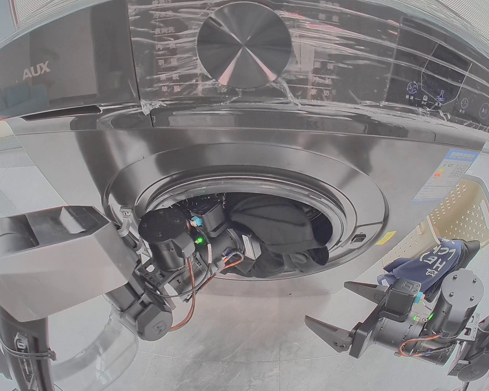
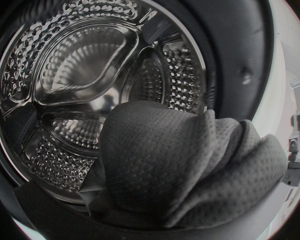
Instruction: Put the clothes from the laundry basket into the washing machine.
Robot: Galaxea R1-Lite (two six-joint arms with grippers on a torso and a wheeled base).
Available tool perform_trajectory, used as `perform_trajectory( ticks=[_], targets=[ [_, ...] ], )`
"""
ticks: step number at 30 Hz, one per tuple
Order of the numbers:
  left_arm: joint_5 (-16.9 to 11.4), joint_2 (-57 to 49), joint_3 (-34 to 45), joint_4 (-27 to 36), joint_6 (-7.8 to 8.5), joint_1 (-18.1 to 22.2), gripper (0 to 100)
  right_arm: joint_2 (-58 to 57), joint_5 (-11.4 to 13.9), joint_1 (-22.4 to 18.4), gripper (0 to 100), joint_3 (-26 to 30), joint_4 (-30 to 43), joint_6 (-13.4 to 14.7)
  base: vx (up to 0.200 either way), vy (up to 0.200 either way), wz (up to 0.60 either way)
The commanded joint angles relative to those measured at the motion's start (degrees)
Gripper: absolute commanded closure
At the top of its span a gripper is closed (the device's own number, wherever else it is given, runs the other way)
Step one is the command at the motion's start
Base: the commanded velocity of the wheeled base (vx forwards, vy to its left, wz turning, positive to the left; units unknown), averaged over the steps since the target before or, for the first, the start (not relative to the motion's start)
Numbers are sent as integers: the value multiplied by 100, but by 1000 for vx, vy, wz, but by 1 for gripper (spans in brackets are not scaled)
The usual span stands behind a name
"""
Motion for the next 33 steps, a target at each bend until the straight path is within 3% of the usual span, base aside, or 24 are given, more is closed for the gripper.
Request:
perform_trajectory(
  ticks=[1, 9, 16, 20, 27, 33],
  targets=[
    [123, 776, -714, 25, -56, 201, 100, -5, 1, 13, 0, -2, -4, -14, 0, 0, 0],
    [132, 1092, -1294, 166, -65, 210, 100, -14, 1, 13, 0, -2, -4, -22, 0, 0, 0],
    [167, 1506, -2603, 922, -74, 570, 100, 4, -8, 83, 0, -2, -4, -5, 0, 0, 0],
    [404, 1637, -3280, 1414, -65, 632, 100, 13, -8, 83, 0, -2, -4, -14, 0, 0, 0],
    [536, 2077, -4361, 2117, -74, 588, 100, 39, -8, 154, 0, -2, 5, -5, 0, 0, 0],
    [967, 2455, -5328, 2521, -56, 711, 100, 30, -8, 145, 0, 24, -4, -5, 0, 0, 0]
  ],
)
